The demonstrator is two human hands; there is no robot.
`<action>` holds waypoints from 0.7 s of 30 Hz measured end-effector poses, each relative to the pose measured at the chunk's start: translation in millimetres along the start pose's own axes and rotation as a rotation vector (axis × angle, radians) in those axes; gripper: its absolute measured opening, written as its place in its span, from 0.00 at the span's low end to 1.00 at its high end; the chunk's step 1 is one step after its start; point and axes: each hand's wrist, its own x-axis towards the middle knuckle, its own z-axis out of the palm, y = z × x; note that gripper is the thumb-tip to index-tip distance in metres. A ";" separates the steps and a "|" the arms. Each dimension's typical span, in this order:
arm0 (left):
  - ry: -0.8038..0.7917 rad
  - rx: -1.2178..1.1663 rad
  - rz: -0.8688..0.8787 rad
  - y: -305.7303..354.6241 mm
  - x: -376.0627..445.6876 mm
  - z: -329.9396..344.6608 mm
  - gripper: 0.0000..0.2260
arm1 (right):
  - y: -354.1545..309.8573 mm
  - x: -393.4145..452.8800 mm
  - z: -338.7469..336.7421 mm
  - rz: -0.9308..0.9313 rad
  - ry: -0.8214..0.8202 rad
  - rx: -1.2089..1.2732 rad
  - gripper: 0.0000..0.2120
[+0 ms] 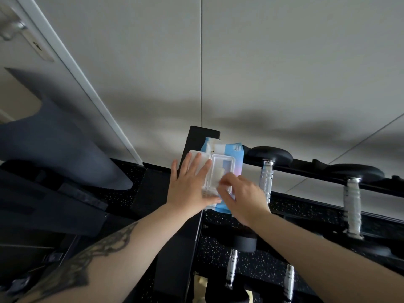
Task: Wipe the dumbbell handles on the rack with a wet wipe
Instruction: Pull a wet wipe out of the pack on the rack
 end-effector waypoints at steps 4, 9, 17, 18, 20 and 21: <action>0.006 -0.018 -0.002 0.9 -0.7 -0.4 0.46 | -0.1 33.1 0.0 0.257 -0.015 0.034 0.09; 0.016 -0.032 -0.008 0.7 -0.2 3.1 0.46 | -6.8 48.8 -0.7 0.401 -0.021 -0.032 0.06; 0.079 -0.084 -0.013 4.4 -1.5 9.2 0.45 | -17.2 54.0 2.4 0.440 -0.012 -0.114 0.08; 0.057 -0.072 -0.021 4.8 -1.2 10.0 0.47 | -17.9 53.5 2.7 0.436 -0.029 -0.121 0.09; 0.025 -0.045 -0.032 5.7 -0.4 10.7 0.51 | -17.3 51.4 1.9 0.423 -0.052 -0.078 0.09; 0.021 -0.041 -0.036 6.0 0.1 10.4 0.51 | -16.4 50.2 0.8 0.411 -0.060 -0.038 0.08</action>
